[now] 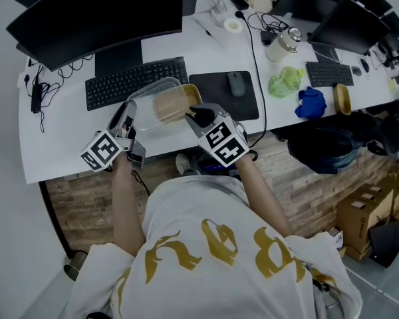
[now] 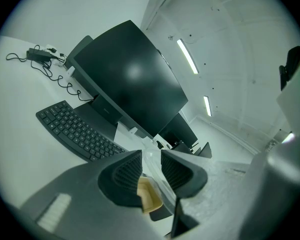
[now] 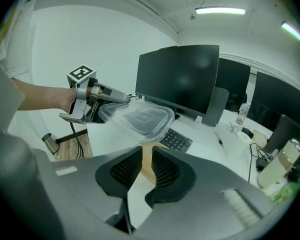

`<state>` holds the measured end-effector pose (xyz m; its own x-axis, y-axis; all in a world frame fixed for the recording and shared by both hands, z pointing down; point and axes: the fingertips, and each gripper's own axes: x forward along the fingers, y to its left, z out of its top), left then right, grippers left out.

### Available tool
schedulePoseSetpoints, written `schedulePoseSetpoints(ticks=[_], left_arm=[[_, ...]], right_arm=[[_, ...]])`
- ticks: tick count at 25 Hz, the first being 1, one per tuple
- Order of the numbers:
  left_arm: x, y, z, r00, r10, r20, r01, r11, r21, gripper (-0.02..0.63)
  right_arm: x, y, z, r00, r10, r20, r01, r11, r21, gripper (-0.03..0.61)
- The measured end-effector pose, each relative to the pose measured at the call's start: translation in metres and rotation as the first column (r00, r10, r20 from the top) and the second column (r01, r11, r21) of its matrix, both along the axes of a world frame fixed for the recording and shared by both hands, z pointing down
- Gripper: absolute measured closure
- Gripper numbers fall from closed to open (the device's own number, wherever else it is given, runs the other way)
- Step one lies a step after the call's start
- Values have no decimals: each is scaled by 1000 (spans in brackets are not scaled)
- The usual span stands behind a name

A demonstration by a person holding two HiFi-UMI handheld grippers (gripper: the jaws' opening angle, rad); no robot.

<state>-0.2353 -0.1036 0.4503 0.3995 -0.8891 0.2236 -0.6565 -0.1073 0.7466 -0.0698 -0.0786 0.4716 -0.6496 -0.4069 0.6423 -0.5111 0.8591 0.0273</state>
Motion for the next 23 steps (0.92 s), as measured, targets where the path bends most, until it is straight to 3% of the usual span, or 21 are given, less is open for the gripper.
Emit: schedulePoseSetpoints(ticks=[23], left_arm=[[5,-1,5,1000,14,2,-14,1000,-11,503]], right_arm=[[3,2,6,1000,19,1,-19,1000,-15,491]])
